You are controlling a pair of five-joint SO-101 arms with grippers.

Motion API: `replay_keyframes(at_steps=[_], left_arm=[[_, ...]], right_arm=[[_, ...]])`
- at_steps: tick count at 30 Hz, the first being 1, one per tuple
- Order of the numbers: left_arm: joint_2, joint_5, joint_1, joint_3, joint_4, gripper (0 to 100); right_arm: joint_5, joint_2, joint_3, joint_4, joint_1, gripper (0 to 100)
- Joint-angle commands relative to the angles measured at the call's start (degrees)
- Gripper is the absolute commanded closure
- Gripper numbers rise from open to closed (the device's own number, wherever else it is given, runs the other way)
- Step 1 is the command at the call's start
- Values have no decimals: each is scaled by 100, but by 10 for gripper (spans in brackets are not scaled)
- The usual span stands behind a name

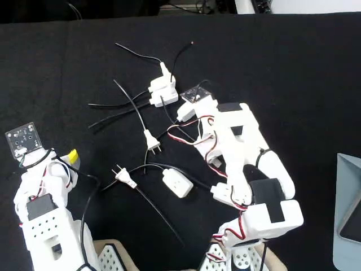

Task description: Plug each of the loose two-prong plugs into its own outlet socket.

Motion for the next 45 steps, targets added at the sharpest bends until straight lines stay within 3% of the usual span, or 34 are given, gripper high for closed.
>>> replay_keyframes(at_steps=[1,6,12,20,33,45], left_arm=[[-79,-35,66,-110,18,715],[-70,-35,75,-101,18,715],[-79,0,92,-171,-26,715],[-79,97,1156,-822,-18,715],[-62,905,2747,-1771,-26,716],[-97,853,3758,-1789,105,716]], right_arm=[[26,-48,-251,18,70,950],[26,-180,-277,26,70,985],[-18,-1429,-242,571,-97,987],[-1169,-3582,303,668,-958,987],[-2884,-6765,2818,-1468,-2840,987],[-3007,-7635,3688,-2180,-3481,987]])
